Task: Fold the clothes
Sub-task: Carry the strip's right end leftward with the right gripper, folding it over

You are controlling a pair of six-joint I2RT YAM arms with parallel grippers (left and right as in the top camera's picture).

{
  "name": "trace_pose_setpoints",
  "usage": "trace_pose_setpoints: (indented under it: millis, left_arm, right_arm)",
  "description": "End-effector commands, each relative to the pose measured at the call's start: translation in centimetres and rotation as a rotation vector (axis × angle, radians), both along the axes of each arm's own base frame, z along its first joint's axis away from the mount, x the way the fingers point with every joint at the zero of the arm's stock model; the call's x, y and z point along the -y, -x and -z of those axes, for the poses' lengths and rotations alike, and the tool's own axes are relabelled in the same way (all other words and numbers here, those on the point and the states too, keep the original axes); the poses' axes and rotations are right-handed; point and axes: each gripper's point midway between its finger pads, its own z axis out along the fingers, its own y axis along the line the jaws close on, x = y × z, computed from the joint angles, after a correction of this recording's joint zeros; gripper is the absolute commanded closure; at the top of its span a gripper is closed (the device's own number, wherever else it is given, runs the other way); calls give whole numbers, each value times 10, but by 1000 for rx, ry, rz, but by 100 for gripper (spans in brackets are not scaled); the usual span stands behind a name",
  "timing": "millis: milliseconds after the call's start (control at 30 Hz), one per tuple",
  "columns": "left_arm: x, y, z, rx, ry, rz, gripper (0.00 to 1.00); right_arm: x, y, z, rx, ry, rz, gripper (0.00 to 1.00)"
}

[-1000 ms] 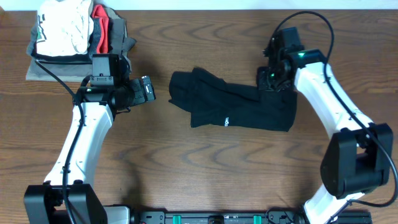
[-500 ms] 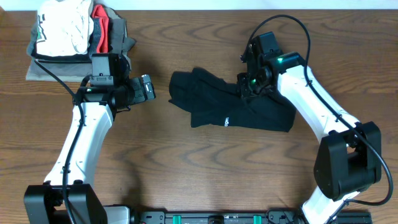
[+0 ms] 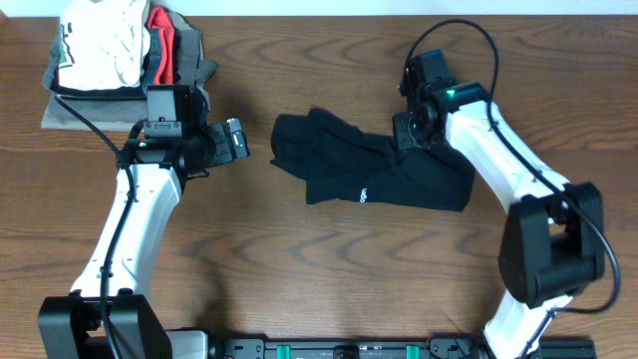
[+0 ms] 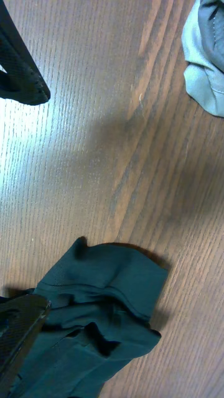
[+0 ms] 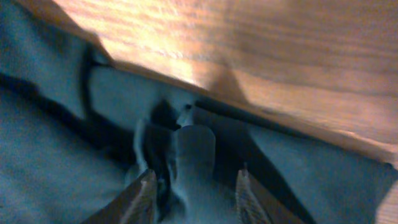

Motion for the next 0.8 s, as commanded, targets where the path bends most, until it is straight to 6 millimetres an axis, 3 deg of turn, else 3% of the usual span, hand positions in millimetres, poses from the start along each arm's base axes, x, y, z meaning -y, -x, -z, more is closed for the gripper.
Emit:
trace_pose_setpoints:
  millis: [0,100,200,333,433,767]
  left_arm:
    - [1,-4,-13,37,-6,14,2]
    - [1,-4,-13,37,-6,14,2]
    - [1,-4,-13,37,-6,14,2]
    - [1,-4,-13,37,-6,14,2]
    - [1,-4,-13,38,-6,14,2]
    - [1,-4,-13,38,-6,14,2]
  right_arm:
    - [5,-3,13,-24,27,-5,67]
    - [5,-3,10,-19,25,-5,87]
    - [5,-5,-4,14,15,-4,96]
    - [3,-2,-27,50,-9,-6,99]
    - [-10,10,-39,31,-71,-29,99]
    - [-47,44,-25,-80,-87,-47,99]
